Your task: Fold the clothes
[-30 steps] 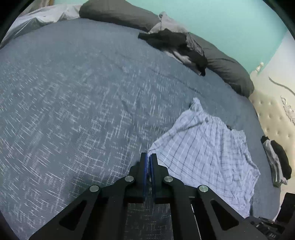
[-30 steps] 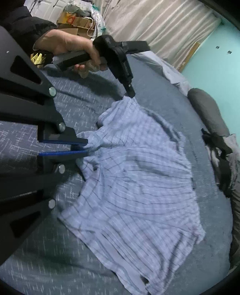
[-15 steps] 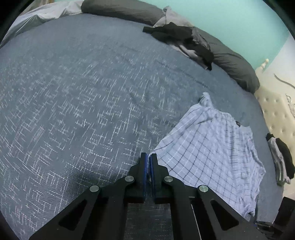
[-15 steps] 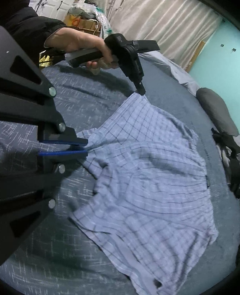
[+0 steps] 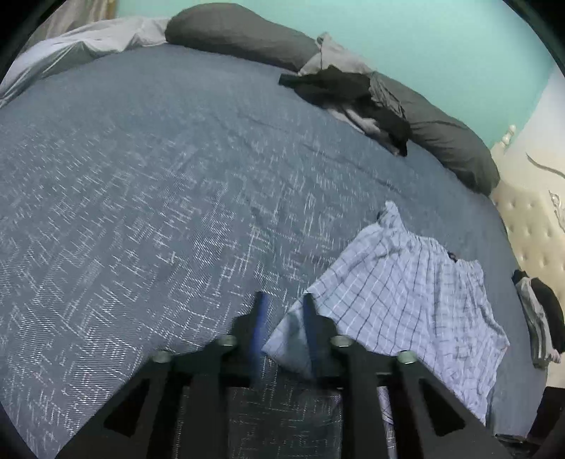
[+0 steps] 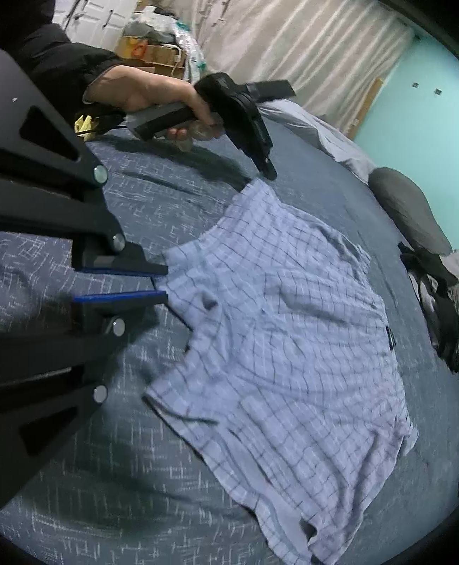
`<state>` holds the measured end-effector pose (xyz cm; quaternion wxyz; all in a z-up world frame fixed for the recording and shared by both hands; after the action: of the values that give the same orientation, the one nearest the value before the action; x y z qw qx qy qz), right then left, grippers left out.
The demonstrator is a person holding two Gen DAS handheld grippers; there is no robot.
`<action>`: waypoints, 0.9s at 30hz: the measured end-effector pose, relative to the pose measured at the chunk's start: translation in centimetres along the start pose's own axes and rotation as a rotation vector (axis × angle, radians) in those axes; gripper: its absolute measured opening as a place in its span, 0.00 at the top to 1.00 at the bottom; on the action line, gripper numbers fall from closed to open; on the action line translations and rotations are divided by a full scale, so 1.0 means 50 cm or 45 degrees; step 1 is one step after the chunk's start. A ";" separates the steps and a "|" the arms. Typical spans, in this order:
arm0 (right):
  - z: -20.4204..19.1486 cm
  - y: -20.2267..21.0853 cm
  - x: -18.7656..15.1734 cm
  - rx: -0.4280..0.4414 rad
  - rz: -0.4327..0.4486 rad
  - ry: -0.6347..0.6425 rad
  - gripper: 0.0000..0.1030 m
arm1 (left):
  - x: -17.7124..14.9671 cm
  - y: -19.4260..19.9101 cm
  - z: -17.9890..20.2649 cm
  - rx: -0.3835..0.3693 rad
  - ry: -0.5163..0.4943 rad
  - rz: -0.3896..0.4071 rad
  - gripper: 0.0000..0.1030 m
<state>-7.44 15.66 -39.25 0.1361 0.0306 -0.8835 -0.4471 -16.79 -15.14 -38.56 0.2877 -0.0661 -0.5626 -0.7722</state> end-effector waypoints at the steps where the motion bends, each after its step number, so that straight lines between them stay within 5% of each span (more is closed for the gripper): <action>1: 0.004 0.002 0.000 0.006 0.002 -0.013 0.89 | 0.001 0.006 -0.003 0.001 0.012 0.009 0.69; 4: 0.015 0.013 0.004 0.027 0.017 -0.043 0.78 | 0.001 0.022 0.000 -0.014 0.027 0.029 0.69; 13: 0.153 0.137 0.065 -0.030 0.248 -0.254 0.70 | -0.053 0.014 0.122 -0.115 -0.130 -0.050 0.69; 19: 0.296 0.205 0.107 -0.119 0.362 -0.446 0.70 | -0.092 -0.017 0.200 -0.149 -0.217 -0.111 0.69; 27: 0.398 0.238 0.158 -0.042 0.467 -0.604 0.70 | -0.125 -0.057 0.260 -0.156 -0.280 -0.168 0.69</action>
<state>-19.54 36.92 -39.28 0.0047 -0.2370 -0.8740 -0.4241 -15.99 -0.46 -38.91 0.1682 -0.1305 -0.5456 -0.8105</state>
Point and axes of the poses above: each gripper's, at about its wrist camera, not at the fingertips, and y roughly against the way its jaws point, z to its right, x to its top, the point moved 8 cm from there along -y, roughly the way its jaws point, and after that the axes turned 11 degrees about -z, right-handed, at the moved point
